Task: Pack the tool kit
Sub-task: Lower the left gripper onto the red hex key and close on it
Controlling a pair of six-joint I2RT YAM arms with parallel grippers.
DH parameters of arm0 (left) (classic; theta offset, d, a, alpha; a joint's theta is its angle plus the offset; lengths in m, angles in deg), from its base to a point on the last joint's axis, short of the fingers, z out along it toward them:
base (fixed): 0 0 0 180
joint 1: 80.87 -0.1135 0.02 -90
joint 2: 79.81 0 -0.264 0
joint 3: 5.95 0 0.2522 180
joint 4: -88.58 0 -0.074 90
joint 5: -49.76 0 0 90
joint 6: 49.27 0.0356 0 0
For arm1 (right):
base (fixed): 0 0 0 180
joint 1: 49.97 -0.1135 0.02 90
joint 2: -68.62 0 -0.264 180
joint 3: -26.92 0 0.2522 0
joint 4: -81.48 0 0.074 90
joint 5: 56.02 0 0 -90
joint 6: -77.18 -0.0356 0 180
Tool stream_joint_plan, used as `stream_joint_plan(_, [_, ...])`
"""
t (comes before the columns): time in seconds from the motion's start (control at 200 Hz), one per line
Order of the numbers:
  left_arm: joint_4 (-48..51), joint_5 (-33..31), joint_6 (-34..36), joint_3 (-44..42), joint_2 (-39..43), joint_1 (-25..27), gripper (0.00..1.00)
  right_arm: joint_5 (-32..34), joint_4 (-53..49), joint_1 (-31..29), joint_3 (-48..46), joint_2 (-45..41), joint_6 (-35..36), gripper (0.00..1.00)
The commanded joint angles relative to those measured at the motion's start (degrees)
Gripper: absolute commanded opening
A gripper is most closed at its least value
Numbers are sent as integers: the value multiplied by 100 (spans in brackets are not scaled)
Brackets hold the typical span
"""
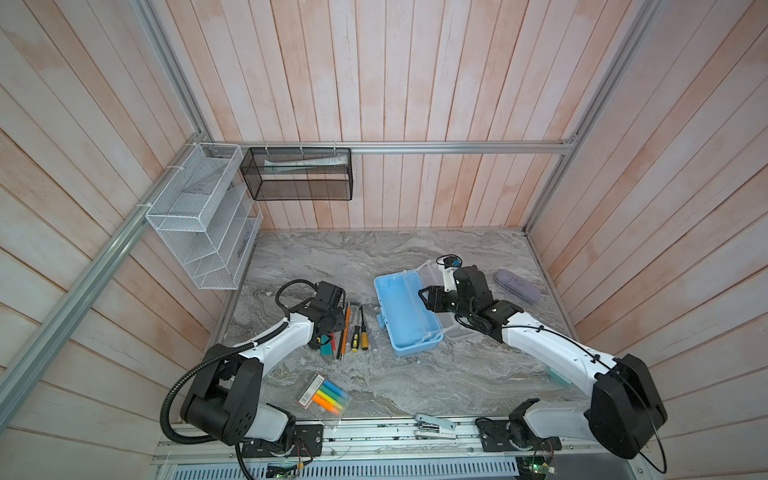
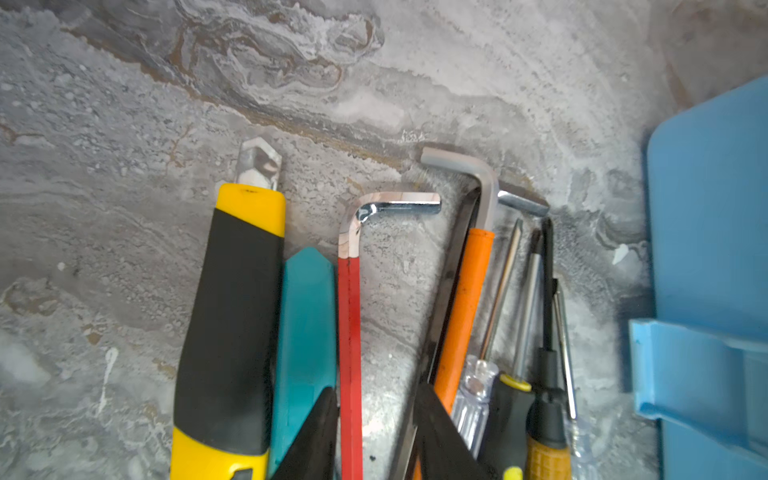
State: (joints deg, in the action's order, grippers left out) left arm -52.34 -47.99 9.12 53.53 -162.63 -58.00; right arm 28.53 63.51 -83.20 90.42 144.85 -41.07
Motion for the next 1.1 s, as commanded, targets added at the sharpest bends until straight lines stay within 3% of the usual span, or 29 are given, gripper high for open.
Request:
stream_joint_plan(0.0, [-210, 75, -130, -121, -103, -30, 33, -118, 138, -21, 28, 119, -3, 57])
stream_joint_plan(0.205, [-215, 118, -219, -137, -272, -29, 27, -88, 230, -24, -78, 160, -25, 57])
stream_joint_plan(1.095, [-117, 89, -380, -59, -684, -3, 31, -396, 453, 142, -244, 471, -22, 57])
